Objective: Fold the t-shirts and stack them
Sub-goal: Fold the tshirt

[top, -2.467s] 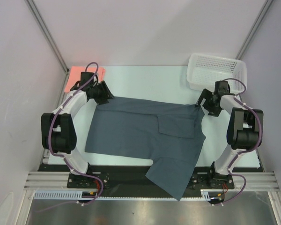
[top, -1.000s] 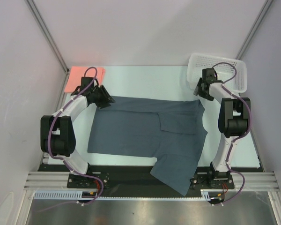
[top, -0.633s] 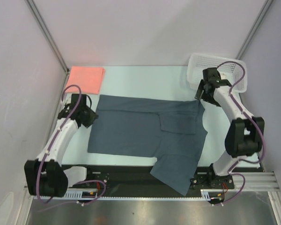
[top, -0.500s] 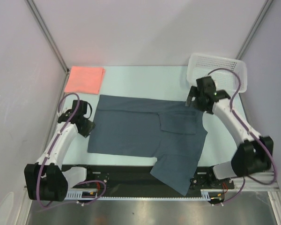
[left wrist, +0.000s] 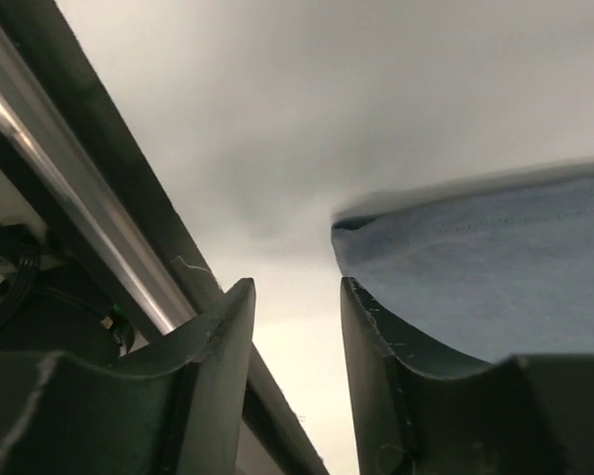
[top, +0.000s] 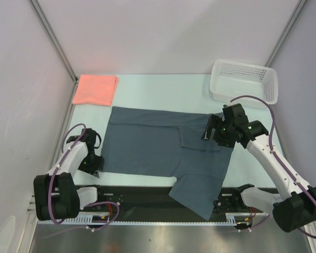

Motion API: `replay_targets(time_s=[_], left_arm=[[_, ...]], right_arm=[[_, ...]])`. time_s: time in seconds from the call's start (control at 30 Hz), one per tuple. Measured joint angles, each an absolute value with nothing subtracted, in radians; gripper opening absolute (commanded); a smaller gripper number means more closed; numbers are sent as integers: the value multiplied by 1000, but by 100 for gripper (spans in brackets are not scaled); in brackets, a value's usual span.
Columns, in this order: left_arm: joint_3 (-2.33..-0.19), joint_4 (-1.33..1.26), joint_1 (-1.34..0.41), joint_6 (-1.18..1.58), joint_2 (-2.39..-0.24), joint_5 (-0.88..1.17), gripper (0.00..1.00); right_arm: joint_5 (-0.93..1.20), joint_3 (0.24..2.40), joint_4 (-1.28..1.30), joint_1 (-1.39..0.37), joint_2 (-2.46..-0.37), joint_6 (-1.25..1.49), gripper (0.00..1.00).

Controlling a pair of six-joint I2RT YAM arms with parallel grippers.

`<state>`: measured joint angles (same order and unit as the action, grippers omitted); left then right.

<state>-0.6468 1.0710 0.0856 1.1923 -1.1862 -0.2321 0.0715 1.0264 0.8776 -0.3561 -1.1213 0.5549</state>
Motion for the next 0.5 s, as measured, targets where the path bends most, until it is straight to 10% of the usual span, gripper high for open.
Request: replay_targets(time_s=[0.5], left_arm=[[-619, 906, 123, 1188, -1269, -206, 46]], right_arm=[[141, 959, 907, -310, -1108, 550, 84]])
